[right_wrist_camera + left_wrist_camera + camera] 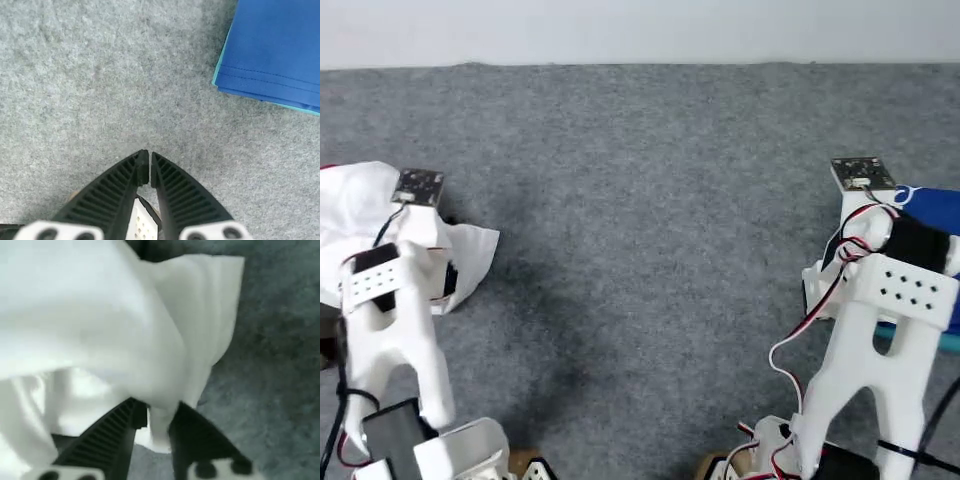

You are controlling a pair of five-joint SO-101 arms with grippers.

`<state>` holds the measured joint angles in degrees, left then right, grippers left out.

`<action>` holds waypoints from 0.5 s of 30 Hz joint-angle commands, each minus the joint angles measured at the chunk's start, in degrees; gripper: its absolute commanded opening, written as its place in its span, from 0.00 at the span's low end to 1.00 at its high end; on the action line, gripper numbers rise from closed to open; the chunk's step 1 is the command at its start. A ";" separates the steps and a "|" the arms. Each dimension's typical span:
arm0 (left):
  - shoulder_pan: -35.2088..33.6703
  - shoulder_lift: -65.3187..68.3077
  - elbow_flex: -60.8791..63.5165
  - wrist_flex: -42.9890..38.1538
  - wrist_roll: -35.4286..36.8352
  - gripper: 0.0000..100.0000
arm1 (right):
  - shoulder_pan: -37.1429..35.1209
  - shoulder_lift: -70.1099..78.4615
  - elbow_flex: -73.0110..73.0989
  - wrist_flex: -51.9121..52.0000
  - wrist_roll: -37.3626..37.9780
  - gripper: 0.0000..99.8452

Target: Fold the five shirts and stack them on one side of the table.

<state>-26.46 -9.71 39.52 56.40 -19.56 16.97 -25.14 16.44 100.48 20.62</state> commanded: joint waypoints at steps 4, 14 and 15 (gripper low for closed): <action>7.47 -5.10 -7.25 5.80 0.53 0.01 | -0.57 -5.85 -0.70 2.33 -0.44 0.02; 26.02 -22.59 -19.74 14.24 12.75 0.01 | -0.48 -11.91 -0.70 2.24 -0.18 0.02; 29.01 -23.74 -20.53 14.24 13.98 0.01 | -0.48 -12.09 -0.70 2.24 0.18 0.02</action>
<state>-4.84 -28.00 23.60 70.37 -9.19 16.97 -35.25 16.44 100.48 20.62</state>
